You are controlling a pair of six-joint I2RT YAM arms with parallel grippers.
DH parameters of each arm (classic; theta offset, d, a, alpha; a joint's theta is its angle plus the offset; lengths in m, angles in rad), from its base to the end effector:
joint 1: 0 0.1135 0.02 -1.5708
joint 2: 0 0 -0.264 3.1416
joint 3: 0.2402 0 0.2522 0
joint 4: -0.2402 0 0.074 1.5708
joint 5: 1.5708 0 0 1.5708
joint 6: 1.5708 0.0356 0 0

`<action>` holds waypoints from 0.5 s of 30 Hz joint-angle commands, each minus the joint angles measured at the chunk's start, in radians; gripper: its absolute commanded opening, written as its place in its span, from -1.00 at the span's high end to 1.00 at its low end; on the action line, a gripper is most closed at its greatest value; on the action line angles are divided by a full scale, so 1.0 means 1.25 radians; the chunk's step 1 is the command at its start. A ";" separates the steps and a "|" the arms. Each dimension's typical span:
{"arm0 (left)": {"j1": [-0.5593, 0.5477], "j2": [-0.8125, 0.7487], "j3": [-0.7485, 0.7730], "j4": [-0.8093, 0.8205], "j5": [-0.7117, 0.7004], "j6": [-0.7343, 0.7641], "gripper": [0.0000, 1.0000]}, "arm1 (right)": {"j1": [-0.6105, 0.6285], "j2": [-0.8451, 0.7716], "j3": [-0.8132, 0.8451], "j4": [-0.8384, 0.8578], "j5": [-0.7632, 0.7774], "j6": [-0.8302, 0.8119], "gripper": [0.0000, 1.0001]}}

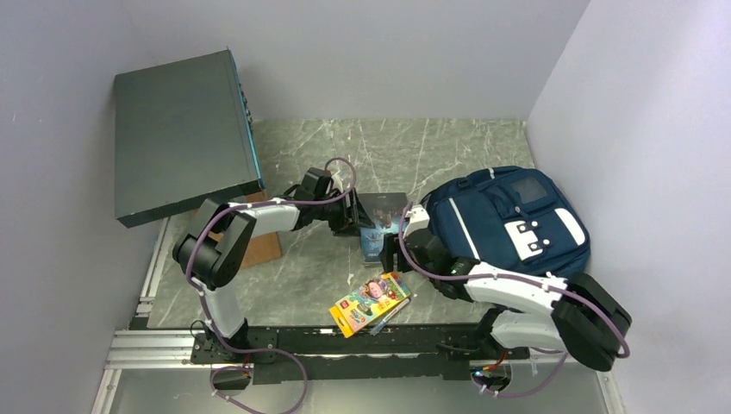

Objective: Pack the student bag
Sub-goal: Pick up the book from the center of the board.

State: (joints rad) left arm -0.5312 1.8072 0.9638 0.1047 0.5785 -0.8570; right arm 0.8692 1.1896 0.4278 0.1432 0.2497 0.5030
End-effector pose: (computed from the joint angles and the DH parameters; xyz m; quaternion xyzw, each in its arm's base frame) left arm 0.3059 -0.2023 0.1572 -0.0284 0.8838 -0.4483 0.1308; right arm 0.1544 0.1691 0.1700 -0.1044 0.8775 0.2025 0.4220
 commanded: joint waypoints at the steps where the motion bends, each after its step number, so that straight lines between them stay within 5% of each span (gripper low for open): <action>1: -0.036 -0.023 0.094 0.083 0.133 -0.043 -0.30 | 0.001 -0.079 0.018 -0.033 0.023 -0.045 -0.60; 9: -0.042 -0.044 0.109 0.095 0.140 -0.066 -0.30 | 0.053 -0.116 0.051 -0.100 0.047 -0.177 -0.86; 15: -0.050 -0.043 0.128 0.080 0.140 -0.064 -0.30 | 0.200 -0.038 0.076 -0.063 0.275 -0.234 -0.93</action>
State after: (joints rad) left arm -0.5472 1.8034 1.0573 0.1070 0.6724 -0.9077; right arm 1.0260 1.0851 0.4644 0.0353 0.3725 0.2913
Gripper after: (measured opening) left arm 0.654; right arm 0.960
